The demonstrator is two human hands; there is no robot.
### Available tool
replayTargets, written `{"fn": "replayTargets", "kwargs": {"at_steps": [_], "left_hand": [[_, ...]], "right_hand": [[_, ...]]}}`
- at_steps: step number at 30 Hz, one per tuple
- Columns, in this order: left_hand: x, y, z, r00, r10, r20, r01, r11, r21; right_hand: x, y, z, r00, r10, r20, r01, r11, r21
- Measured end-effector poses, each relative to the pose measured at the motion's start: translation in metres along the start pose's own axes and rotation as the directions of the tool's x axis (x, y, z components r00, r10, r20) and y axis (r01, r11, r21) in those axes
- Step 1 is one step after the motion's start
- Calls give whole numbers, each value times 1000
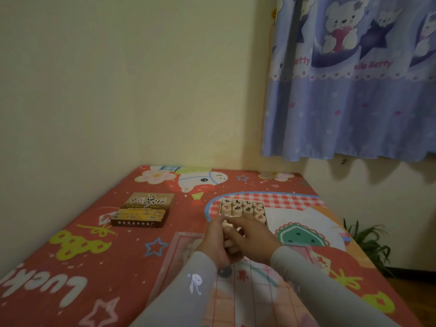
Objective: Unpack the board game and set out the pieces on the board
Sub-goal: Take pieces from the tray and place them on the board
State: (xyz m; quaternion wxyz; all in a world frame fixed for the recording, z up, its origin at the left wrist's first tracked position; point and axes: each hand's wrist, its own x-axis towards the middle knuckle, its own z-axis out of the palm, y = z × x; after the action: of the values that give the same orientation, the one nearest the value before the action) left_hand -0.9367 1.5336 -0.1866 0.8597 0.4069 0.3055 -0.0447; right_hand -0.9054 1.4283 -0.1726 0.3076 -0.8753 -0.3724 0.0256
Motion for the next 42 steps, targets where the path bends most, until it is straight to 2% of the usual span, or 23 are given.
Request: {"fn": "replayTargets", "kwargs": {"at_steps": [5, 8, 11, 21, 27, 32, 37, 42], "left_hand": [[-11, -10, -5, 1000, -19, 13, 20, 997, -74], [-10, -11, -9, 999, -39, 29, 42, 987, -153], [-11, -11, -10, 999, -31, 36, 35, 991, -133], [-14, -11, -5, 999, -17, 39, 17, 1000, 6], [-6, -14, -8, 996, -33, 81, 36, 998, -45], [-4, -21, -10, 996, -33, 88, 34, 999, -19], [6, -33, -3, 988, -77, 131, 74, 997, 27], [17, -40, 6, 984, -93, 152, 79, 992, 95]], "right_hand": [[-12, -3, 12, 990, -7, -141, 17, 997, 75], [-15, -2, 18, 978, 24, -209, 14, 984, 178], [-16, 1, 21, 968, 39, -247, 38, 953, 302], [-12, 11, 14, 974, 169, -148, -82, 880, 468], [-23, 34, -1, 944, 189, -268, -77, 922, 379], [-52, 78, -16, 885, 276, -374, -221, 958, 184], [-82, 126, -20, 835, 434, -338, -446, 894, 48], [-92, 150, -27, 820, 460, -340, -496, 868, -24]]}}
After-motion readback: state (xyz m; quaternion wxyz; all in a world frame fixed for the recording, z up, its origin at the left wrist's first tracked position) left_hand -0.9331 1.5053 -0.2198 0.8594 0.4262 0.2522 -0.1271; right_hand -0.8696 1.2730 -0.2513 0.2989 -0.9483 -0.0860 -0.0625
